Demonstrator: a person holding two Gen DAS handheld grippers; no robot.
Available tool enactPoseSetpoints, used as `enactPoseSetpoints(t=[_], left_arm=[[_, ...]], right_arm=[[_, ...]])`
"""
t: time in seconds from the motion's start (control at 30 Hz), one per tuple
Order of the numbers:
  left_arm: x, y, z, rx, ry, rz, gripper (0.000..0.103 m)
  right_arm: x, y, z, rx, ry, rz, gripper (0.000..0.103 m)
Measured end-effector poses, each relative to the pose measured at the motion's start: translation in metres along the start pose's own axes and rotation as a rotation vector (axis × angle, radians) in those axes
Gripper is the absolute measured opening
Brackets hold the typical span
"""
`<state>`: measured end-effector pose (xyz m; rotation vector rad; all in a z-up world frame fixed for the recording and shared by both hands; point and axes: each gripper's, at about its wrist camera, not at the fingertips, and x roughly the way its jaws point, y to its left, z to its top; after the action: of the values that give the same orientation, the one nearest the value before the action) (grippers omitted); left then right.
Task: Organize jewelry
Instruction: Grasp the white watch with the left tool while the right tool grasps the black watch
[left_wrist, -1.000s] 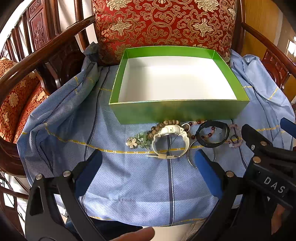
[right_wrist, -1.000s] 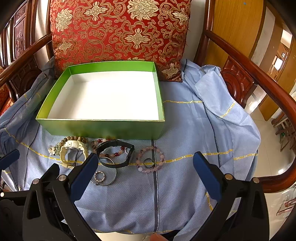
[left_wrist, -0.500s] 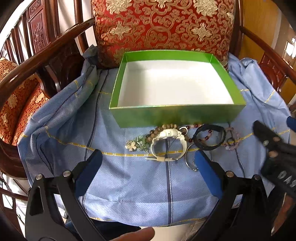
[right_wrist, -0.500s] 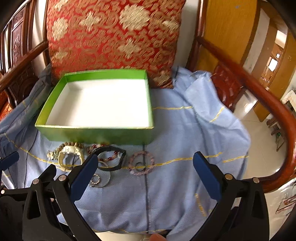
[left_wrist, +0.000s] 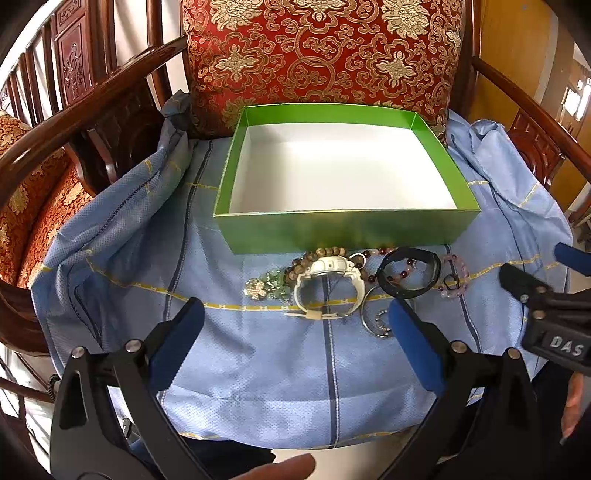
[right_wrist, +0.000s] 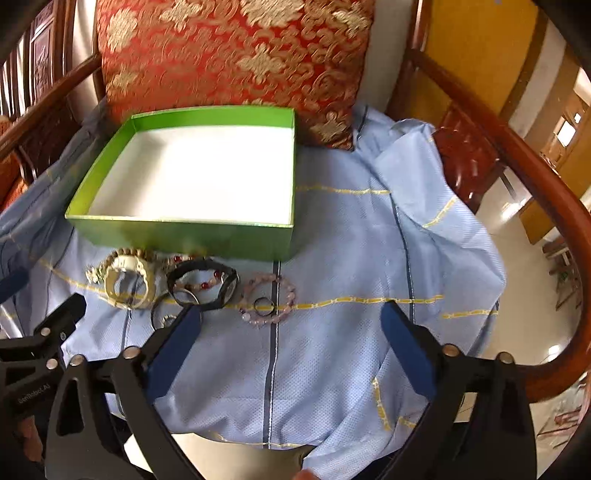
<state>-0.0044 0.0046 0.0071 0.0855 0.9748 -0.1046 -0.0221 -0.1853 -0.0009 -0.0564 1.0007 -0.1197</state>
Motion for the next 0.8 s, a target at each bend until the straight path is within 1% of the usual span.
enactPoseSetpoints(t=[0.1, 0.17, 0.23, 0.27, 0.3, 0.33, 0.37, 0.4, 0.43, 0.5, 0.57, 0.6, 0.63, 0.67, 0.73, 0.77, 0.8], left_arm=[[0.007, -0.004, 0.0, 0.012, 0.013, 0.004, 0.099], [0.013, -0.007, 0.001, 0.021, 0.026, 0.012, 0.099], [0.018, -0.008, 0.0, 0.028, 0.036, 0.018, 0.095], [0.02, -0.009, -0.001, 0.032, 0.04, 0.022, 0.092], [0.023, -0.009, -0.001, 0.035, 0.042, 0.029, 0.082], [0.025, -0.008, -0.001, 0.036, 0.045, 0.034, 0.07], [0.028, -0.008, -0.002, 0.036, 0.052, 0.036, 0.064], [0.033, -0.006, -0.002, 0.032, 0.068, 0.027, 0.049], [0.035, -0.003, -0.002, 0.025, 0.084, 0.011, 0.037], [0.038, 0.003, 0.002, 0.01, 0.122, -0.043, 0.031], [0.041, 0.011, 0.017, 0.008, 0.177, -0.124, 0.031], [0.043, 0.012, 0.025, 0.023, 0.204, -0.157, 0.031], [0.046, 0.01, 0.031, 0.046, 0.221, -0.168, 0.031], [0.049, 0.009, 0.038, 0.07, 0.229, -0.158, 0.031], [0.054, 0.009, 0.048, 0.087, 0.218, -0.118, 0.038], [0.059, 0.012, 0.05, 0.072, 0.227, -0.13, 0.038], [0.064, 0.015, 0.048, 0.043, 0.249, -0.159, 0.038]], right_arm=[[0.01, 0.006, 0.0, -0.051, 0.031, 0.044, 0.08], [0.015, 0.011, 0.0, -0.095, 0.027, 0.055, 0.074], [0.021, 0.013, 0.002, -0.129, 0.02, 0.064, 0.063], [0.023, 0.013, 0.004, -0.137, 0.023, 0.072, 0.061], [0.026, 0.013, 0.006, -0.148, 0.029, 0.092, 0.055], [0.03, 0.013, 0.008, -0.161, 0.04, 0.119, 0.048], [0.034, 0.013, 0.011, -0.171, 0.051, 0.137, 0.045], [0.04, 0.014, 0.013, -0.186, 0.066, 0.156, 0.037], [0.043, 0.014, 0.014, -0.196, 0.076, 0.163, 0.032], [0.051, 0.015, 0.016, -0.225, 0.103, 0.185, 0.026], [0.052, 0.016, 0.017, -0.258, 0.129, 0.238, 0.026], [0.051, 0.018, 0.017, -0.286, 0.139, 0.271, 0.026], [0.048, 0.021, 0.018, -0.314, 0.142, 0.299, 0.026], [0.044, 0.026, 0.019, -0.35, 0.134, 0.327, 0.026], [0.041, 0.036, 0.019, -0.4, 0.119, 0.345, 0.026], [0.043, 0.043, 0.019, -0.422, 0.122, 0.344, 0.026], [0.048, 0.048, 0.017, -0.432, 0.121, 0.344, 0.027]])
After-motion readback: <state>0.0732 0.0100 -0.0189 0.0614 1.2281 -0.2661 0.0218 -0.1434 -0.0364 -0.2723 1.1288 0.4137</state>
